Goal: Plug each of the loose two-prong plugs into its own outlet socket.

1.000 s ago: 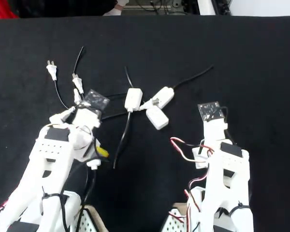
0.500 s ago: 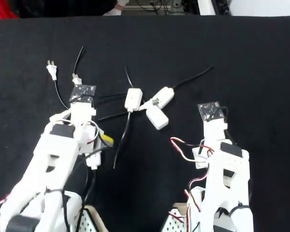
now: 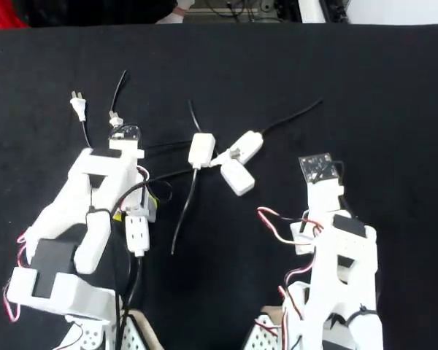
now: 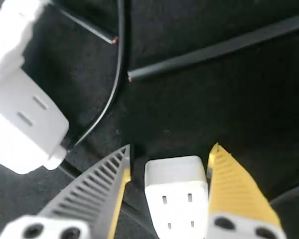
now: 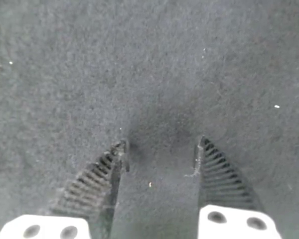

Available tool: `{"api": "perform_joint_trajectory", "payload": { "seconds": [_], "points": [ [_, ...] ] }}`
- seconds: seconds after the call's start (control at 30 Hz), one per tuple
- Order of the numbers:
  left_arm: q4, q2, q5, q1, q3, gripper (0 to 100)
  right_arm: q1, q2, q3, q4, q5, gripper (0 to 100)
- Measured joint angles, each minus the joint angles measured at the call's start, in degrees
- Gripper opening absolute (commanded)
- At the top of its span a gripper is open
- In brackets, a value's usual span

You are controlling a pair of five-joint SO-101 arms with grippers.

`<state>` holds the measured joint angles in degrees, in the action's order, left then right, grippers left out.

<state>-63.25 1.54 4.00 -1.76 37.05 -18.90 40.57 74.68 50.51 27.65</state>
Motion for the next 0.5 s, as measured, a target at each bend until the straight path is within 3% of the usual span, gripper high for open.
{"api": "perform_joint_trajectory", "payload": {
  "seconds": [0.1, 0.3, 0.5],
  "points": [
    [-0.88, 0.53, -0.26, 0.0, -0.79, 23, 0.0, 0.0, 0.0, 0.0, 0.0, 21.5],
    [-4.57, 0.62, -7.56, -2.99, -2.02, 2, 0.0, 0.0, 0.0, 0.0, 0.0, 21.5],
    [-12.13, 0.88, -15.12, -9.67, -6.33, 3, 0.0, 0.0, 0.0, 0.0, 0.0, 21.5]
  ]
}}
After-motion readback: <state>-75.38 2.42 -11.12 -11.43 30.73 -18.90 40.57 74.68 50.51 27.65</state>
